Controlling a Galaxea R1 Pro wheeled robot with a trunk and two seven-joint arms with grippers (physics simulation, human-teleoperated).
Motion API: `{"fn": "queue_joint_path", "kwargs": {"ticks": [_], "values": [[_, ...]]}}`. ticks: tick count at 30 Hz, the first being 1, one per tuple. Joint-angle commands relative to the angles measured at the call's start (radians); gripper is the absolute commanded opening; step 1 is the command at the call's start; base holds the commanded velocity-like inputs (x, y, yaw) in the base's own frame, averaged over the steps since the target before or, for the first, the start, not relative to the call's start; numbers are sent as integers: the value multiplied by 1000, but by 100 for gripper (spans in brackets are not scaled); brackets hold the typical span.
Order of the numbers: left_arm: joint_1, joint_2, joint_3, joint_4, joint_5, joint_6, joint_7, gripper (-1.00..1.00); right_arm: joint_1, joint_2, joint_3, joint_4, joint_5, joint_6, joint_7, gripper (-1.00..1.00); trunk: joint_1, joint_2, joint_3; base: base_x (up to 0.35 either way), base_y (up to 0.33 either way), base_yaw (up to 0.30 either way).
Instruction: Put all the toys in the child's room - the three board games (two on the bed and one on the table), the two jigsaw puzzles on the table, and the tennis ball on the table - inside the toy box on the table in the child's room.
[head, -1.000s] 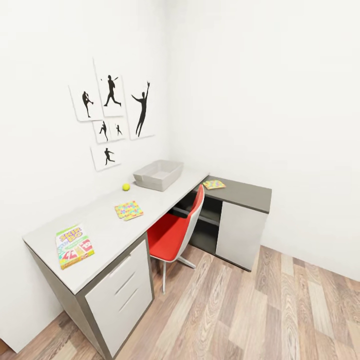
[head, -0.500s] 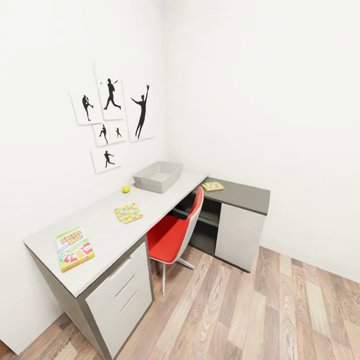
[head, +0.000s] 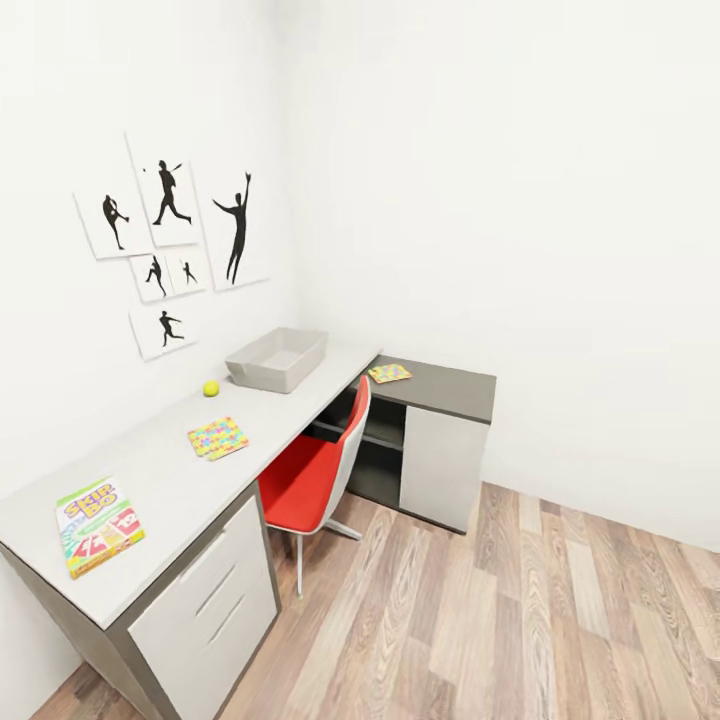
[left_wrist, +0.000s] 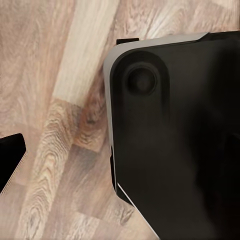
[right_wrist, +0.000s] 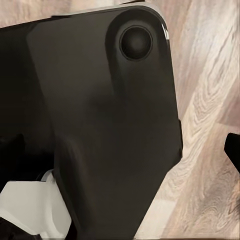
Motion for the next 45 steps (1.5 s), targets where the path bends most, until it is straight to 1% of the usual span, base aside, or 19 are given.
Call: {"fn": "queue_joint_path", "kwargs": {"ticks": [1,11,15,19,22,28,32,35,36,38,39,41,42,44,45], "values": [[0,0,-5,0,0,-3,0,100,0,0,-1,0,-7,-4,0,100,-4,7,2,0,0,-280],[0,0,-5,0,0,-3,0,100,0,-7,-1,1,-8,-3,0,100,-42,77,34,0,0,-272],[0,2,-5,0,0,-3,0,100,0,-11,-1,0,-6,-2,0,100,-58,105,46,0,0,-103],[0,9,-5,-5,0,-3,0,100,0,-13,4,-1,3,-5,0,100,-73,133,59,0,0,-27],[0,11,-4,-22,0,-3,0,100,0,-15,3,-1,4,-6,0,100,-84,154,68,0,0,-11],[-1,22,-3,-94,0,7,1,100,0,-14,-1,-6,1,-8,0,100,-107,196,87,0,0,-3],[-5,23,0,-120,0,18,8,100,0,-3,1,-7,3,-8,0,100,-123,224,100,0,0,0],[-25,21,1,-135,0,55,12,100,0,1,-1,-8,-1,-11,0,100,-134,245,109,0,0,0],[-47,20,1,-147,0,89,13,100,0,3,-1,-9,-1,-17,3,100,-138,252,112,0,0,0],[-73,19,1,-163,1,133,14,100,0,6,-2,-14,-1,-27,4,100,-146,266,118,0,0,0],[-100,18,2,-181,1,185,14,100,0,14,-2,-27,-2,-44,6,100,-150,273,121,0,0,0],[-126,17,2,-199,2,240,13,100,0,26,-2,-46,-3,-65,8,100,-157,287,128,0,0,0],[-150,17,2,-221,2,293,13,100,0,42,-2,-66,-3,-84,7,100,-161,294,131,0,0,0],[-175,16,2,-245,3,343,13,100,0,57,-3,-83,-4,-97,6,100,-169,308,137,0,0,0],[-197,16,2,-270,5,388,11,100,-1,69,-3,-97,-4,-104,6,100,-173,315,140,0,0,0]]}}
